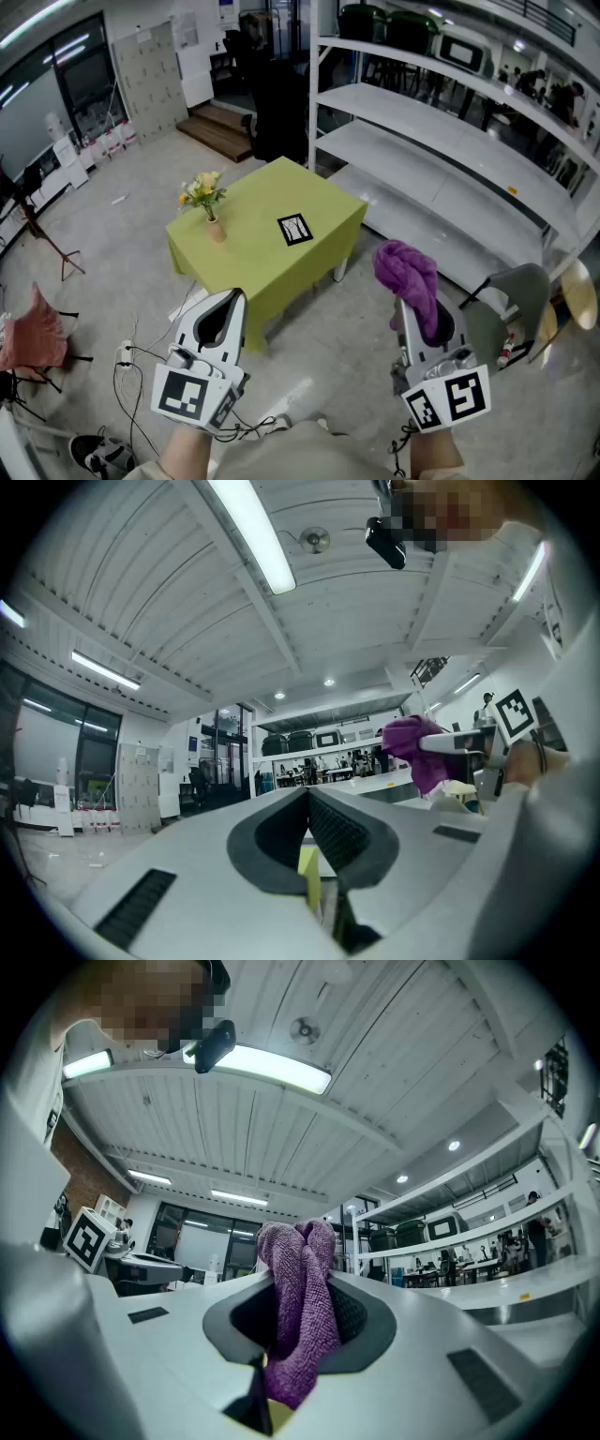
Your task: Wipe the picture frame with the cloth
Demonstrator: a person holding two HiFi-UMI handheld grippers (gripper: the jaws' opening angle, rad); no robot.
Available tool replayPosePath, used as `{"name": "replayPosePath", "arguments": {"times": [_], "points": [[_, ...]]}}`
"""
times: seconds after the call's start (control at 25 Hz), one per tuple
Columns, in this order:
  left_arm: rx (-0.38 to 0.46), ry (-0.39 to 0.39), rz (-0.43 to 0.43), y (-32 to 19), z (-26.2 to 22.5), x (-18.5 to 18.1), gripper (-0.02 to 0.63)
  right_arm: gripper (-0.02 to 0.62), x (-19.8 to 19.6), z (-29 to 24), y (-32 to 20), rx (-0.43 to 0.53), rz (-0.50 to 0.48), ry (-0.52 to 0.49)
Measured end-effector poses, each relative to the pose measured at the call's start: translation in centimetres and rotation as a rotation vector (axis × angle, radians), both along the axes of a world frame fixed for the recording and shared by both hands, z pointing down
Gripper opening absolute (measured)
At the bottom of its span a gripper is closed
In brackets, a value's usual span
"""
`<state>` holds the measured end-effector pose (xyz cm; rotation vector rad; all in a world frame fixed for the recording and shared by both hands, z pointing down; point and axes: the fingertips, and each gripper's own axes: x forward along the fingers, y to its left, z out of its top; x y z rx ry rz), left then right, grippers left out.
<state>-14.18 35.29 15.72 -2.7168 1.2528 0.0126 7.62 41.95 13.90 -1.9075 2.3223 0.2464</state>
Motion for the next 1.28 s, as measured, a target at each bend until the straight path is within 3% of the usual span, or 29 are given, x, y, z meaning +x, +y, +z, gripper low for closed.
{"name": "replayPosePath", "arguments": {"times": [1.0, 1.28], "points": [[-0.017, -0.026, -0.037, 0.5, 2.3, 5.1, 0.008, 0.084, 5.1, 3.8, -1.2, -0.070, -0.073, -0.029], [-0.010, -0.037, -0.042, -1.2, 2.9, 6.0, 0.008, 0.084, 6.1, 5.1, -3.6, -0.077, -0.078, -0.033]]}}
